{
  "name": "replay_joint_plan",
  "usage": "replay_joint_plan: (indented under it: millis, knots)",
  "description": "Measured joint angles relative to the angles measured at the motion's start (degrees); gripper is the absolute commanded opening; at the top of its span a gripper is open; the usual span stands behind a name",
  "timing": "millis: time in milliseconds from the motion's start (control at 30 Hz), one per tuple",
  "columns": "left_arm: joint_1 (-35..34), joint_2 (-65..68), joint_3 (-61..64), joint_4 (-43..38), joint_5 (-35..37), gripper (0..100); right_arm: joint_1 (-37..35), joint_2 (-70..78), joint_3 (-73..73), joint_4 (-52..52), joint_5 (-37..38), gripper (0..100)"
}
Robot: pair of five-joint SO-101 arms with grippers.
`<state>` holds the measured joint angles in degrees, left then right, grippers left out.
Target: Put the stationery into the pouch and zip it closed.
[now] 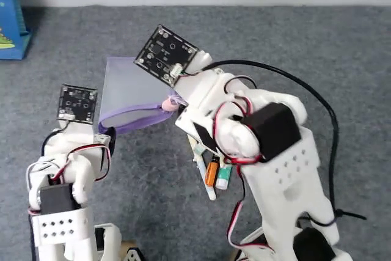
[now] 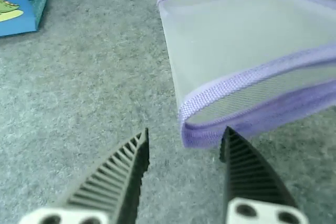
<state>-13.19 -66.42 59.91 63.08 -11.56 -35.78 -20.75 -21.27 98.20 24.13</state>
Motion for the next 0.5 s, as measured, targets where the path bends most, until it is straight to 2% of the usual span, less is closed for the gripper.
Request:
replay_joint_plan:
  millis: [267,500]
  knots:
    - [0.26,0.0,4.04,-7.47,0.0,21,0.0,-5.19,0.0,1.67,0.0,0.9]
    - [0.62,0.0,6.33,-10.73,0.0,21,0.0,-7.91,0.0,2.02,0.0,0.9]
